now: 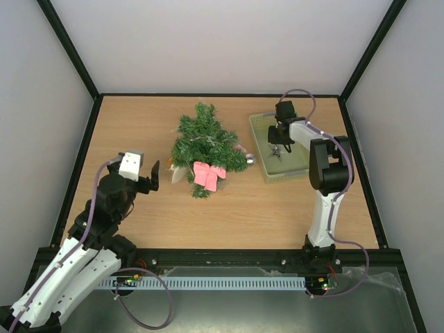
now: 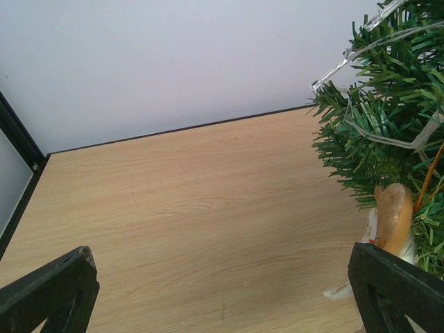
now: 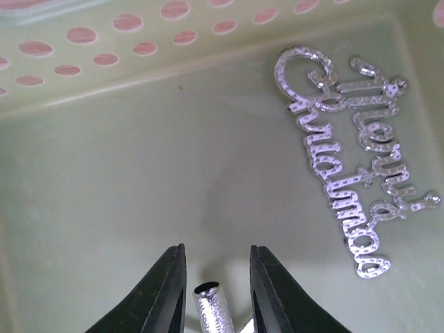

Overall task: Decorate the small christmas tree
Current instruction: Pick up the decoration item from the storage box.

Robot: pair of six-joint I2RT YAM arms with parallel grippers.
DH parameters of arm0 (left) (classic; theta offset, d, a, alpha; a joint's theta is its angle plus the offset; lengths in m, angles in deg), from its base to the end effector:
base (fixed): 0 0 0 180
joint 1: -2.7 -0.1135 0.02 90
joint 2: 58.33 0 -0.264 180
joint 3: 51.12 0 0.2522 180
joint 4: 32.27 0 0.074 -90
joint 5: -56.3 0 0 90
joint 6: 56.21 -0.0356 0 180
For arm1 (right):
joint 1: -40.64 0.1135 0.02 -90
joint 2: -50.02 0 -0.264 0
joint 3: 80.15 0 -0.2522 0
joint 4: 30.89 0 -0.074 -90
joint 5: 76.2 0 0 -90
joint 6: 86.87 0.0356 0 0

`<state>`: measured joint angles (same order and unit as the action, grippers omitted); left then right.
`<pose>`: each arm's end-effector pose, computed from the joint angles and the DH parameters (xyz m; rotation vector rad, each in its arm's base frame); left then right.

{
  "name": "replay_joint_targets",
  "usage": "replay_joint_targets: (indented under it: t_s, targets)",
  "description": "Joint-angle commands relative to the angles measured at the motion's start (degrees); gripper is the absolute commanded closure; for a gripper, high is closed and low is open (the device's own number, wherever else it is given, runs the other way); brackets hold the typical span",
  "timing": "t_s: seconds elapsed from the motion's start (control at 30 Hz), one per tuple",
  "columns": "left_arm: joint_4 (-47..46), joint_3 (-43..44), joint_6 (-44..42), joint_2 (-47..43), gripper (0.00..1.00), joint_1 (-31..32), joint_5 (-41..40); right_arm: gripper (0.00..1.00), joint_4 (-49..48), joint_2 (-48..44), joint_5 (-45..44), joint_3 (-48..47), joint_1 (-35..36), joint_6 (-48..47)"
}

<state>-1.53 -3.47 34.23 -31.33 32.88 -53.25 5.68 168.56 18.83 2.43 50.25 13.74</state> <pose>0.1155 -0.0534 0.3035 0.2014 1.7259 -0.0947 0.4332 0.0765 0.1620 -0.0104 2.5911 0.2438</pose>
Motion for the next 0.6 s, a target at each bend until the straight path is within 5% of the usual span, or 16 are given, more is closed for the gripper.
replay_joint_targets:
  t_s: [0.0, 0.57]
  targets:
    - [-1.8, -0.6, 0.1, -0.1, 0.00, -0.3, -0.3, 0.77, 1.0, 1.8, 0.0, -2.2, -0.5, -2.4]
    - [-1.9, -0.4, 0.2, 0.2, 0.00, -0.3, -1.4, 0.78, 5.6, 1.7, -1.0, -2.3, -0.6, -3.2]
